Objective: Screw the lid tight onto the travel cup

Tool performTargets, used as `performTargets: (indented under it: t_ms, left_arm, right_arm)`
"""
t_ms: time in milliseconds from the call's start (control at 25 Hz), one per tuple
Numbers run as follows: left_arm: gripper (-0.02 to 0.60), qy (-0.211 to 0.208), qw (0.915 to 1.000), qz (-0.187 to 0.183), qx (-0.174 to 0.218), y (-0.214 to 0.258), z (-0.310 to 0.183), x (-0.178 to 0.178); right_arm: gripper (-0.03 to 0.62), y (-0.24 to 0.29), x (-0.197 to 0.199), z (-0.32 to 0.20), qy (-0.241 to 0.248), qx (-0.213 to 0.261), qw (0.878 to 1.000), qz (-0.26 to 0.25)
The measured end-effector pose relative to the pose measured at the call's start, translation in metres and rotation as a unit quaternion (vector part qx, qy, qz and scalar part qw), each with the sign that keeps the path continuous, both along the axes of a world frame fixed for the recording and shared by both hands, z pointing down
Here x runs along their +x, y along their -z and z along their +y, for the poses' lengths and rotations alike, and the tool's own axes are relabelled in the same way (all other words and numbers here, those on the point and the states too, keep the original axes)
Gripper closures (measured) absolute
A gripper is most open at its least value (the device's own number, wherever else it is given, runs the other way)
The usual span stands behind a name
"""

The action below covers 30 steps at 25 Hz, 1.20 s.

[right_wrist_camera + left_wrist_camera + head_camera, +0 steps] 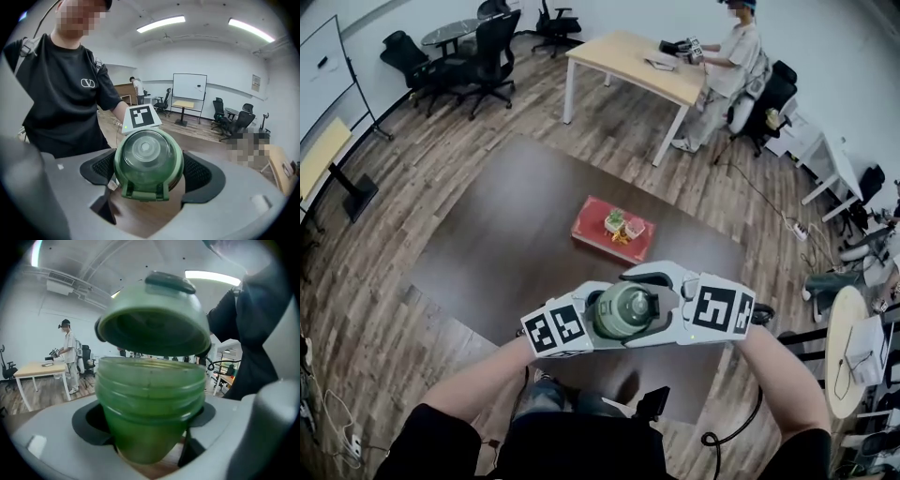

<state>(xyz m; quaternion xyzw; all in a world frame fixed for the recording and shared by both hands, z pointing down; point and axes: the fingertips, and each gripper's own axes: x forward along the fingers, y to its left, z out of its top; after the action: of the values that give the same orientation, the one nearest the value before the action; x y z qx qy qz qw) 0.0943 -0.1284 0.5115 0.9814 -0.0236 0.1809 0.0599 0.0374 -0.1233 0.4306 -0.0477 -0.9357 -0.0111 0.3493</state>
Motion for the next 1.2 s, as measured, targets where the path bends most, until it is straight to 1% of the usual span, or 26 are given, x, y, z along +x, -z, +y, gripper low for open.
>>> performTargets:
  t_ms: [80,200,280,360,600,720,800,920,1000,1080,1120,1200]
  left_arm:
    - [0.163,-0.009,0.9999,-0.006,0.006,0.008,0.006,0.002]
    - [0.163,-0.020,0.9996,-0.017,0.010,0.015,0.010,0.003]
    - [0.164,-0.021,0.9996,-0.016,0.010,0.021,0.009,0.003]
    - [0.164,-0.018,0.9996,-0.015,0.016,0.026,0.006,0.003]
    - [0.164,-0.006,0.9995,-0.022,0.020,0.024,0.004,0.001]
    - [0.164,0.004,0.9997,-0.020,0.016,0.023,0.002,0.001]
    - [0.164,0.014,0.9996,-0.018,0.016,0.024,-0.001,0.001]
    - [0.163,0.017,0.9996,-0.017,0.014,0.022,-0.002,0.001]
    - [0.163,0.015,0.9998,-0.012,0.005,0.021,0.001,0.000]
    - [0.163,0.015,0.9999,-0.002,-0.006,0.022,0.002,0.000]
    - [0.163,0.014,0.9998,0.004,-0.011,0.024,0.002,-0.001]
    - [0.164,0.009,0.9996,0.013,-0.021,0.028,0.004,-0.002]
  right_arm:
    - [0.145,0.000,0.000,0.005,0.022,0.004,1.000,0.019]
    - [0.145,0.001,0.003,0.011,0.042,0.005,0.998,0.044]
    - [0.145,0.002,0.003,0.011,0.044,0.008,0.998,0.052]
    - [0.145,0.005,0.001,0.009,0.030,0.010,0.998,0.046]
    - [0.145,0.003,-0.002,0.005,-0.050,0.007,0.998,0.033]
    - [0.145,0.005,-0.005,-0.001,-0.120,-0.003,0.993,0.019]
    - [0.145,0.005,-0.005,-0.006,-0.182,-0.006,0.983,0.010]
    - [0.145,0.004,-0.003,-0.011,-0.275,-0.004,0.961,-0.004]
    - [0.145,0.004,-0.004,-0.012,-0.315,-0.006,0.949,-0.029]
    - [0.144,0.006,-0.005,-0.012,-0.319,-0.001,0.946,-0.065]
    - [0.143,0.010,-0.005,-0.012,-0.310,0.005,0.947,-0.087]
    - [0.141,0.023,-0.002,-0.007,-0.277,0.031,0.952,-0.130]
